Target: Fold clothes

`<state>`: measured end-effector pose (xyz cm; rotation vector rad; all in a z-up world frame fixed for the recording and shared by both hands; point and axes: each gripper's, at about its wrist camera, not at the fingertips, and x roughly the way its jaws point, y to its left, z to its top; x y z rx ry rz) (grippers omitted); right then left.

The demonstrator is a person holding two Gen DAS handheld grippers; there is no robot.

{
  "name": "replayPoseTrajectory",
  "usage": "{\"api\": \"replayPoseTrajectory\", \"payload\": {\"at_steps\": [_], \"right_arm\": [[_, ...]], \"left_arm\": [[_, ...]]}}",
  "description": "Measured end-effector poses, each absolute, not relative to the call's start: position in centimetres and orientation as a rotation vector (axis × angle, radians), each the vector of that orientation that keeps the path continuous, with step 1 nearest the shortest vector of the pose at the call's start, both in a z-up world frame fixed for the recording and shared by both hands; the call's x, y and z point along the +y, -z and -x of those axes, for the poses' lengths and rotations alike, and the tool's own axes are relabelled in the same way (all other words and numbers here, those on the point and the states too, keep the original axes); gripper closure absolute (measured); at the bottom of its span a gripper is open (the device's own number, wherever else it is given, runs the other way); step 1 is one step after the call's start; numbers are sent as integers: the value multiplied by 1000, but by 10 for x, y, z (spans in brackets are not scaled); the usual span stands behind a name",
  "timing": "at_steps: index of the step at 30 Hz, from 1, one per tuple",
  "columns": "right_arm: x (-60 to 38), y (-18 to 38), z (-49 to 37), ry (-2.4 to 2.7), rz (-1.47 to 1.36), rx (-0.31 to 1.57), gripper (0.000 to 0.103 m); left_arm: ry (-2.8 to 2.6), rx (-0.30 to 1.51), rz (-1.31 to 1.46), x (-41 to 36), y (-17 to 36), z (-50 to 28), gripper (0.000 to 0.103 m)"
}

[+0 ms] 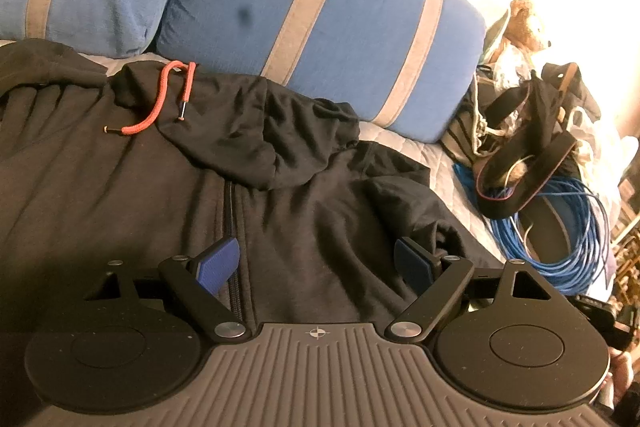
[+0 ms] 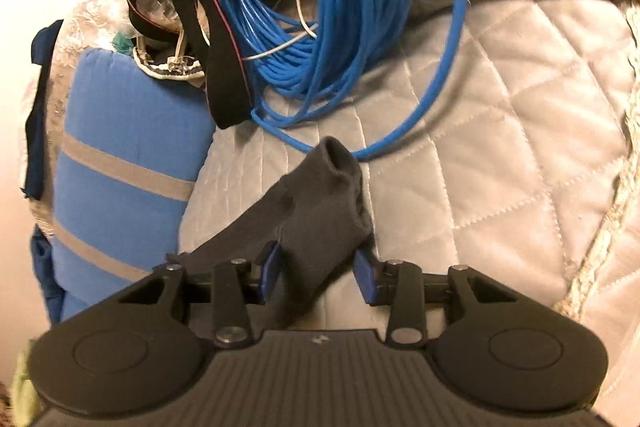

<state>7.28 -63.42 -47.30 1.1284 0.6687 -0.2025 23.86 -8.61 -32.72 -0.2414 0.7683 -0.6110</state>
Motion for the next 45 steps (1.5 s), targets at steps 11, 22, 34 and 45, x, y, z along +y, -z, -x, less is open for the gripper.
{"api": "replayPoseTrajectory", "payload": {"at_steps": [11,22,34,45], "right_arm": [[-621,396,-120,320,-443,691,92],[-653,339,-134,489,-62,609,93],[-700,338,-119,630,-91,587,93],[-693,352,-119,719,-65,629,85]], "left_arm": [[615,767,246,-85,327,-239,18],[620,765,247,-87,327,-239,18],[619,757,247,-86,326,-238,18],[617,758,245,-85,325,-237,18]]}}
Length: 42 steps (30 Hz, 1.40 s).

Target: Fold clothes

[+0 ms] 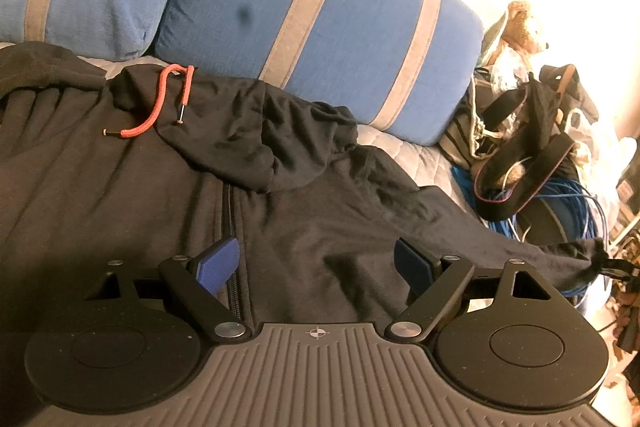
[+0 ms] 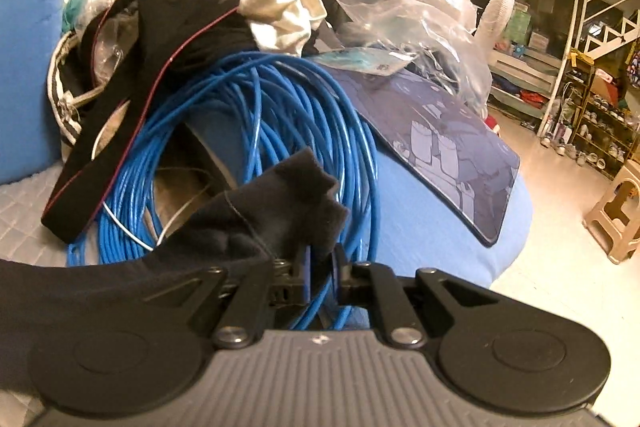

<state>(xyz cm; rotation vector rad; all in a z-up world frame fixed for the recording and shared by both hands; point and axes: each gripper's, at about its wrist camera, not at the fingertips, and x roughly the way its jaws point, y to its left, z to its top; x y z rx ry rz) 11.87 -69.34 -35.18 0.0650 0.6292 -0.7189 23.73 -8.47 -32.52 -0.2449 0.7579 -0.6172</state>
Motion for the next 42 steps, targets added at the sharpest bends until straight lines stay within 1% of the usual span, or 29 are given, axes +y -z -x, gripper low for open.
{"api": "replayPoseTrajectory", "payload": {"at_steps": [1,2,3,4,5,6,7,9,10,12,17,20,25,28,31,35,37,38,42], "right_arm": [[-693,352,-118,726,-69,630,68],[-693,353,-117,733,-75,631,66],[-693,352,-115,737,-92,629,59],[-694,352,-113,741,-109,628,47],[-694,351,-110,747,-124,626,40],[-692,350,-107,757,-137,620,26],[-691,349,-104,767,-148,613,17],[-685,347,-100,777,-153,606,11],[-681,347,-98,780,-152,605,5],[-672,346,-97,768,-139,605,1],[-635,342,-93,582,-150,585,1],[-604,341,-91,408,-139,589,3],[-552,343,-98,130,-73,632,24],[-518,345,-105,-41,-9,648,32],[-476,352,-113,-192,126,640,38],[-426,368,-130,-321,280,658,43],[-406,380,-142,-348,361,672,50],[-397,386,-149,-356,400,679,52],[-376,407,-167,-357,550,702,55]], "left_arm": [[618,757,245,-85,325,-237,18],[618,756,245,-84,325,-237,18],[618,754,247,-84,325,-237,18],[618,753,248,-84,325,-237,18],[618,751,249,-84,325,-237,18],[617,748,250,-83,324,-237,18],[617,745,251,-83,324,-237,18],[613,737,250,-83,323,-236,18],[612,733,249,-83,323,-235,18],[610,729,249,-83,322,-235,18],[606,721,244,-84,322,-234,18],[608,715,245,-84,321,-233,18],[623,674,272,-79,317,-230,18],[632,655,287,-78,314,-229,18],[636,669,283,-79,315,-231,18],[703,715,293,-84,318,-233,17],[754,744,299,-88,319,-233,17],[778,747,294,-90,320,-232,18],[874,760,258,-100,320,-226,18]]}}
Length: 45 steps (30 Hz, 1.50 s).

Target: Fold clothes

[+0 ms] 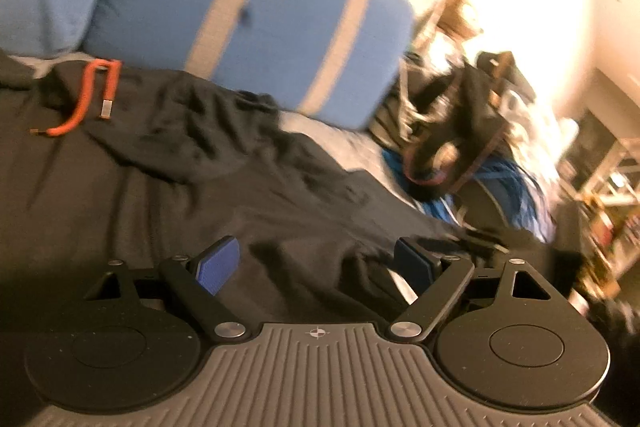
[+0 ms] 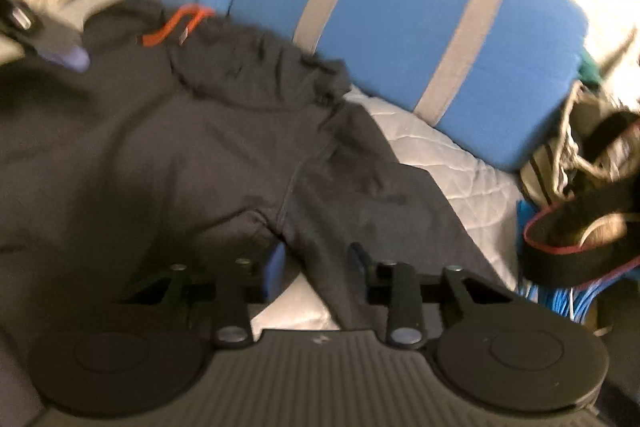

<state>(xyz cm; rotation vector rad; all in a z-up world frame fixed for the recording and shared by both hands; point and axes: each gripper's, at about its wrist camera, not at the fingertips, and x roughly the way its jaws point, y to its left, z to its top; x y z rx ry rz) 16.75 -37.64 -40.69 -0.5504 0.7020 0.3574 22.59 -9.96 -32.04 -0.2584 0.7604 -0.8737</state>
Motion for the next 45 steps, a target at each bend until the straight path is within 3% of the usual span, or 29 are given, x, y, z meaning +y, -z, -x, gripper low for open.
{"api": "replayPoseTrajectory", "payload": {"at_steps": [5,7,8,13,29,31,34,38,45], "right_arm": [[-367,422,-177,-386,697,715,67],[-365,426,-181,-388,738,723,93],[-364,427,-183,-385,761,724,99],[-373,422,-188,-300,789,700,103],[-398,416,-212,-243,655,744,101],[-402,411,-209,-248,624,742,76],[-408,403,-200,-248,597,733,60],[-417,393,-187,-260,529,732,59],[-437,389,-194,-353,7,886,59]], "left_arm": [[912,778,253,-104,323,-224,17],[905,781,268,-102,324,-225,18],[900,781,278,-101,323,-225,18],[889,765,313,-96,321,-227,18],[895,724,341,-91,316,-224,18],[894,724,340,-91,315,-224,18],[896,722,333,-92,315,-224,18],[900,718,323,-93,315,-223,18],[895,718,315,-93,315,-223,18]]}}
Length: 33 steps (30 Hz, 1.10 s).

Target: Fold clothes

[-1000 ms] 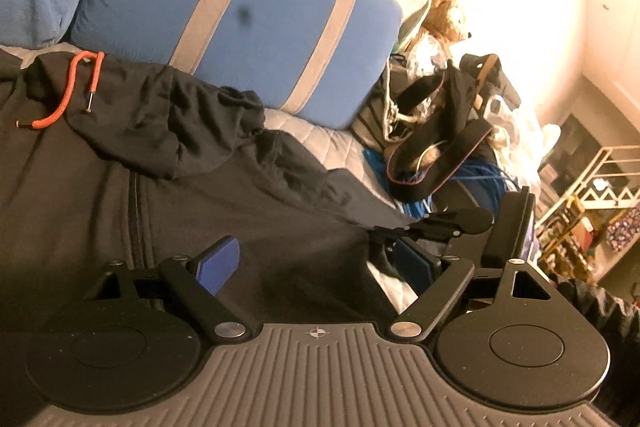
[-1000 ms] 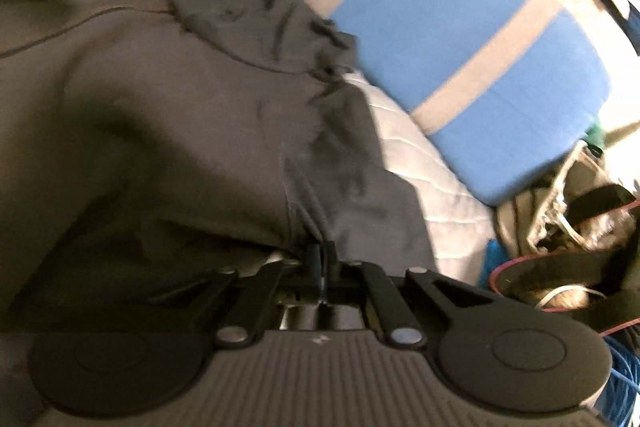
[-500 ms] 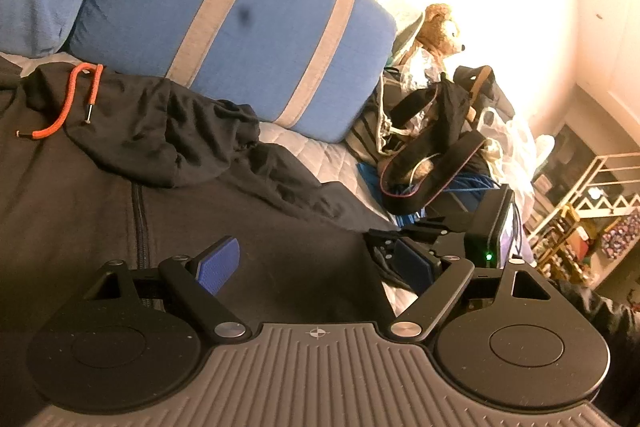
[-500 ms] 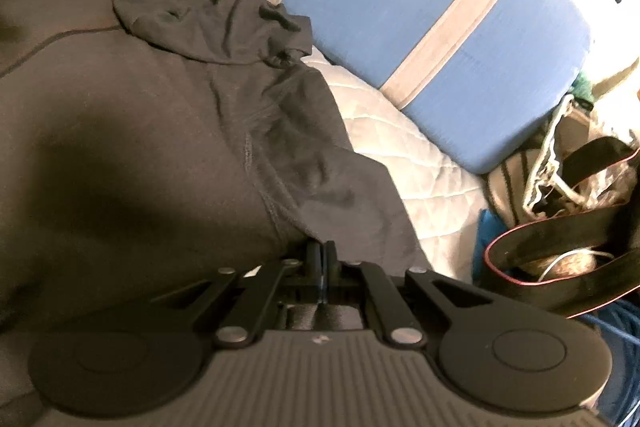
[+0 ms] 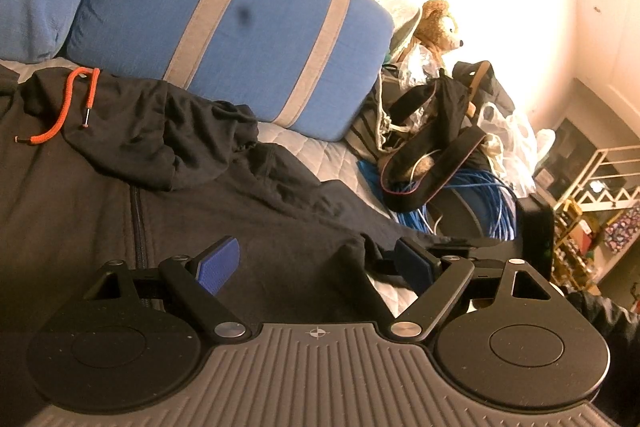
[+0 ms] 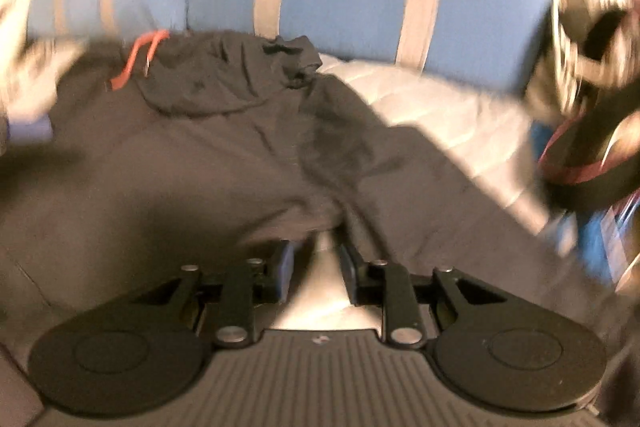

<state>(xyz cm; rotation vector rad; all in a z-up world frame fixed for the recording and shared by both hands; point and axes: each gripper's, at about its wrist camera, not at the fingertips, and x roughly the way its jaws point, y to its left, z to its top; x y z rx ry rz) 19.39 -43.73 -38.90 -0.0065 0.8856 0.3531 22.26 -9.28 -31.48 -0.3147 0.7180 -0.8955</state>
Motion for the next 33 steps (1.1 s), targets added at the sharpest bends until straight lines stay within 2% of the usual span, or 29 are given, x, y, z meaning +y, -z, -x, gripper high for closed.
{"api": "replayPoseTrajectory", "payload": {"at_steps": [13,14,15,16,33], "right_arm": [[-470,427,-228,-268,-521,941,59],[-472,428,-229,-268,-537,936,66],[-473,430,-230,-268,-554,931,84],[-474,430,-231,-264,-562,928,90],[-449,406,-245,-211,-150,884,94]], "left_arm": [[890,724,302,-95,316,-223,18],[890,723,302,-94,316,-223,18],[890,723,302,-94,316,-223,18],[890,724,303,-94,316,-222,18],[893,722,309,-94,315,-222,18]]}}
